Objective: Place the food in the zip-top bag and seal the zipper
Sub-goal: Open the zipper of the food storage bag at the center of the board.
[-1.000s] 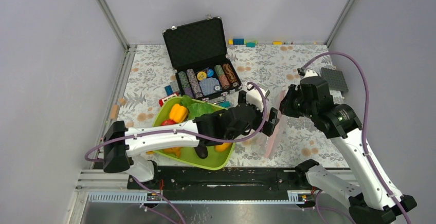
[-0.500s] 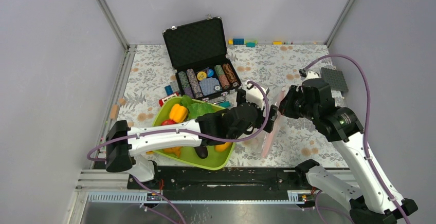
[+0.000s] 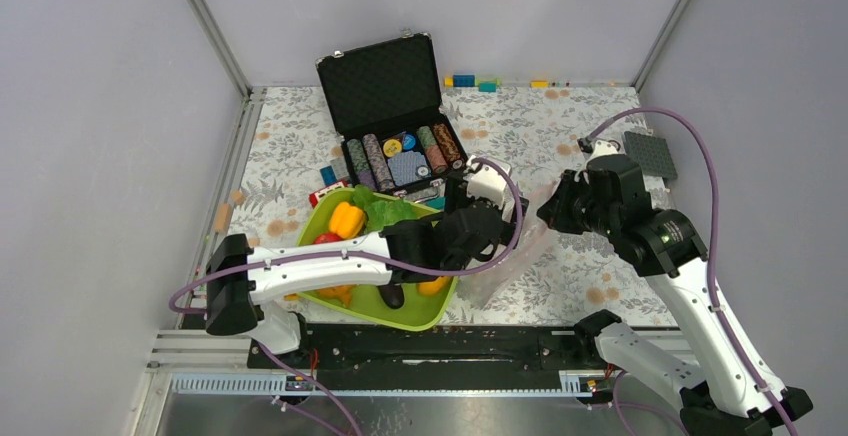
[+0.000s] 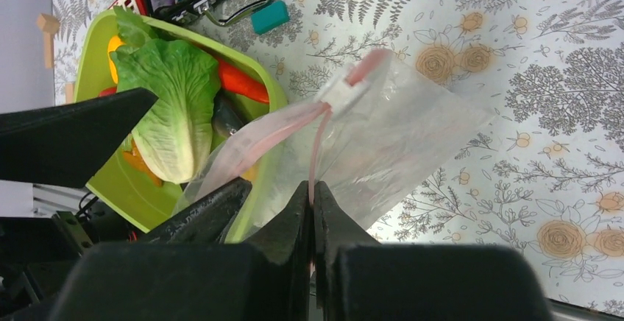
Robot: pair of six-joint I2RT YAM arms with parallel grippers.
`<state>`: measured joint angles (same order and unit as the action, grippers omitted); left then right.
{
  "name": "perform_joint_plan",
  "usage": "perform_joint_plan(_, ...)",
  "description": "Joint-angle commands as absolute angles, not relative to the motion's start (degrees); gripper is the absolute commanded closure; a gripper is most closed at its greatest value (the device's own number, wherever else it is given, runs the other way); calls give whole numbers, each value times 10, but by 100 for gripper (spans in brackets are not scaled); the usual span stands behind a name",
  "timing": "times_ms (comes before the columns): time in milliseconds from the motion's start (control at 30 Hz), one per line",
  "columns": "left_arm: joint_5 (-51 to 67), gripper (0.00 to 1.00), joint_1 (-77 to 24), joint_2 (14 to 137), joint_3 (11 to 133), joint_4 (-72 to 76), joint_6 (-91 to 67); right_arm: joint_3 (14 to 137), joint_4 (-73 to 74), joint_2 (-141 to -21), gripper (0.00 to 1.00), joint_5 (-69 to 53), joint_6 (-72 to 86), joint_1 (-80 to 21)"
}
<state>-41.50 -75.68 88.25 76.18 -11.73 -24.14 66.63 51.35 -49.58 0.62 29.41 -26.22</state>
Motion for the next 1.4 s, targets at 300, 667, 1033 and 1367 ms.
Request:
perform_joint_plan(300,-324,8,-758,925,832,-121,-244,648,460,-468,100,-75,235,-268)
perform_joint_plan(667,-403,100,-756,909,814,-166,-269,657,492,-456,100,-63,214,-268)
perform_joint_plan(1033,-648,100,-750,854,824,-171,-168,665,614,-470,93,198,205,-268)
perform_joint_plan(1367,-495,100,-751,829,760,-104,-231,586,453,-475,46,64,277,-268)
